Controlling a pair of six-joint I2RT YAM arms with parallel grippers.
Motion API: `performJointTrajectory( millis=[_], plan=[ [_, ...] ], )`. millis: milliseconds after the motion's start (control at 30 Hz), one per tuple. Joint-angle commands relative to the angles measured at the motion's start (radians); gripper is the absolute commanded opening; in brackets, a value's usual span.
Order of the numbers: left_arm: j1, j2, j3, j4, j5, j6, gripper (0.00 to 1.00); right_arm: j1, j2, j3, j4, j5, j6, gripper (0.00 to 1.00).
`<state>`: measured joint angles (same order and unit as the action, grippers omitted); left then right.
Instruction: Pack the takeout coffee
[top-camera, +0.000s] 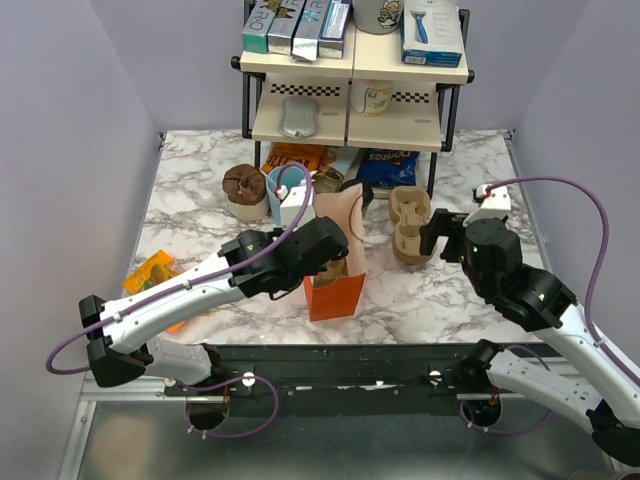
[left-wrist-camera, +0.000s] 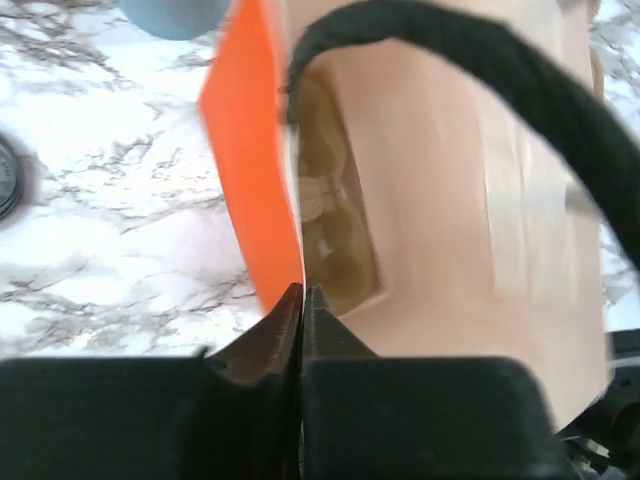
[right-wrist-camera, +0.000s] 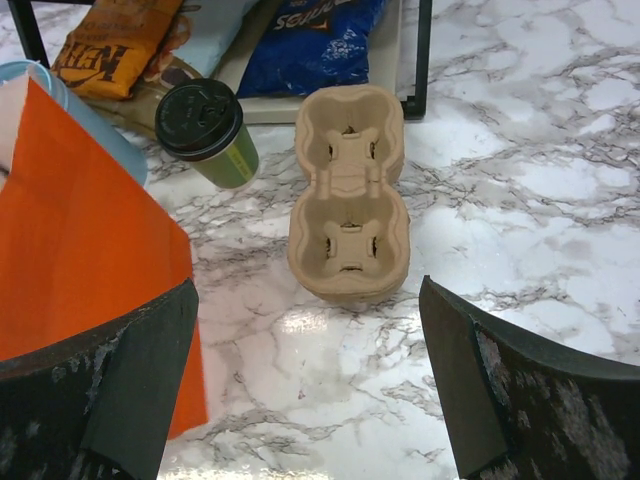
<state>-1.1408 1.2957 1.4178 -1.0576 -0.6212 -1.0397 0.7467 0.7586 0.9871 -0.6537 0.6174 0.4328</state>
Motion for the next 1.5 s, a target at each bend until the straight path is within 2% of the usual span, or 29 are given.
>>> performJointTrajectory(
  millis=[0, 67, 267, 433, 600, 867, 1167, 1300, 1467],
  plan=[
    [0.027, -0.11, 0.018, -0.091, -0.045, 0.062, 0.0, 0.002, 0.01, -0.016, 0.015, 0.028, -0.017, 1.0],
    [0.062, -0.189, -0.014, -0.082, -0.009, 0.115, 0.0, 0.0, 0.019, -0.022, 0.028, 0.013, -0.019, 1.0],
    [0.294, -0.407, -0.138, -0.049, 0.154, 0.271, 0.0, 0.0, 0.051, -0.048, 0.071, -0.031, -0.023, 1.0],
    [0.374, -0.45, -0.245, -0.044, 0.242, 0.285, 0.0, 0.0, 0.113, -0.045, 0.089, -0.076, -0.028, 1.0],
    [0.461, -0.449, -0.296, -0.001, 0.389, 0.343, 0.0, -0.001, 0.179, -0.033, 0.112, -0.093, -0.026, 1.0],
    [0.49, -0.489, -0.25, 0.06, 0.505, 0.388, 0.0, -0.015, 0.283, 0.022, 0.186, -0.18, -0.028, 1.0],
    [0.49, -0.521, -0.253, 0.102, 0.545, 0.394, 0.0, -0.066, 0.412, 0.1, 0.236, -0.246, 0.0, 1.0],
    [0.492, -0.523, -0.263, 0.108, 0.523, 0.368, 0.0, -0.087, 0.517, 0.174, 0.236, -0.234, 0.01, 1.0],
    [0.492, -0.549, -0.319, 0.117, 0.436, 0.245, 0.0, -0.138, 0.663, 0.272, 0.229, -0.278, 0.05, 0.99]
  ],
)
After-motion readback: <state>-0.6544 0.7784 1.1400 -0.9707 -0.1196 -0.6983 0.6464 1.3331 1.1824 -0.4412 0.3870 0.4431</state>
